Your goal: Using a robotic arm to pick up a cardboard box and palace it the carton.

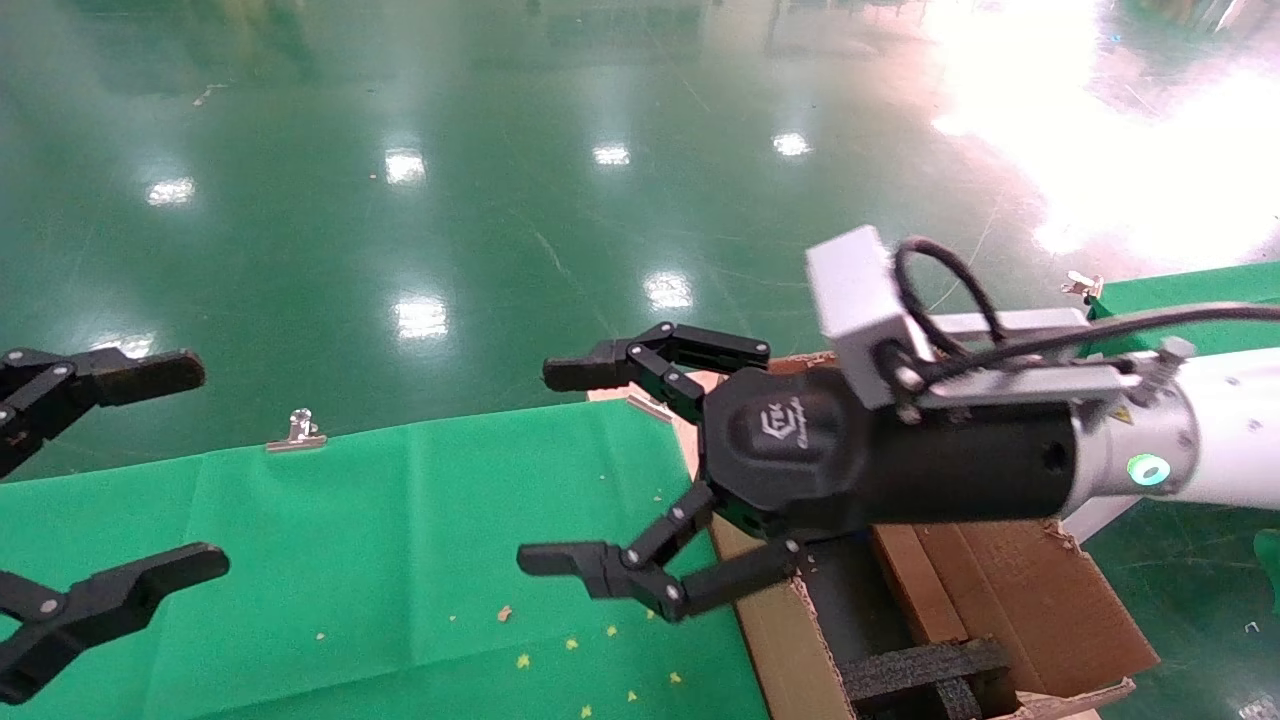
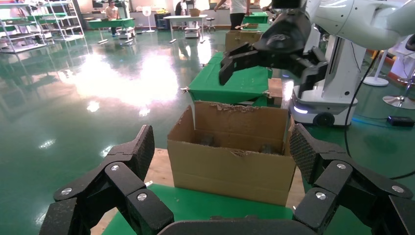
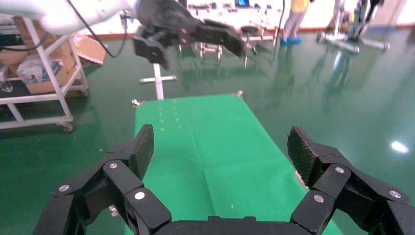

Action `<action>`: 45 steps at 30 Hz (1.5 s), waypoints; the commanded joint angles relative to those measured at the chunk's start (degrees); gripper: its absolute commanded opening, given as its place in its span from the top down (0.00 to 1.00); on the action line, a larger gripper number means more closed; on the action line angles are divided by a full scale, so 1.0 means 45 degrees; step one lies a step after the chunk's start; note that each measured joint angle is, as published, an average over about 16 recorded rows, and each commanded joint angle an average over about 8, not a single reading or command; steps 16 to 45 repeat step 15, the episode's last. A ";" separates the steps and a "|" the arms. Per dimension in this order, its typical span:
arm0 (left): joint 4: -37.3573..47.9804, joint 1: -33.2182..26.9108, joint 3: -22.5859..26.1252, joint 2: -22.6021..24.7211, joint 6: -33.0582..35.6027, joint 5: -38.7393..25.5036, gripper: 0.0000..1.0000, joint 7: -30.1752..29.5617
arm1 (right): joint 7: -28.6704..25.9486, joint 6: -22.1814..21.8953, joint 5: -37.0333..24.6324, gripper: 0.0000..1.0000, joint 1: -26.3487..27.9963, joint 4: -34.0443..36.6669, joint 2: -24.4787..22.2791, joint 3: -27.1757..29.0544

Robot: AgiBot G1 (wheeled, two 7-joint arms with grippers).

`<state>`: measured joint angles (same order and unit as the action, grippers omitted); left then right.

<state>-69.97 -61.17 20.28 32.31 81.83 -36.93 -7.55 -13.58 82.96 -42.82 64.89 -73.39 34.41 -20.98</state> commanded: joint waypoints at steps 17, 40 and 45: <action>0.0003 0.0003 0.0000 -0.0001 -0.0003 0.0003 0.00 0.0000 | 0.0787 0.0851 0.0330 0.00 -0.1036 -0.0054 0.0199 0.1559; 0.0003 0.0003 0.0000 -0.0001 -0.0003 0.0003 0.00 0.0000 | 0.0787 0.0851 0.0330 0.00 -0.1036 -0.0054 0.0199 0.1559; 0.0003 0.0003 0.0000 -0.0001 -0.0003 0.0003 0.00 0.0000 | 0.0787 0.0851 0.0330 0.00 -0.1036 -0.0054 0.0199 0.1559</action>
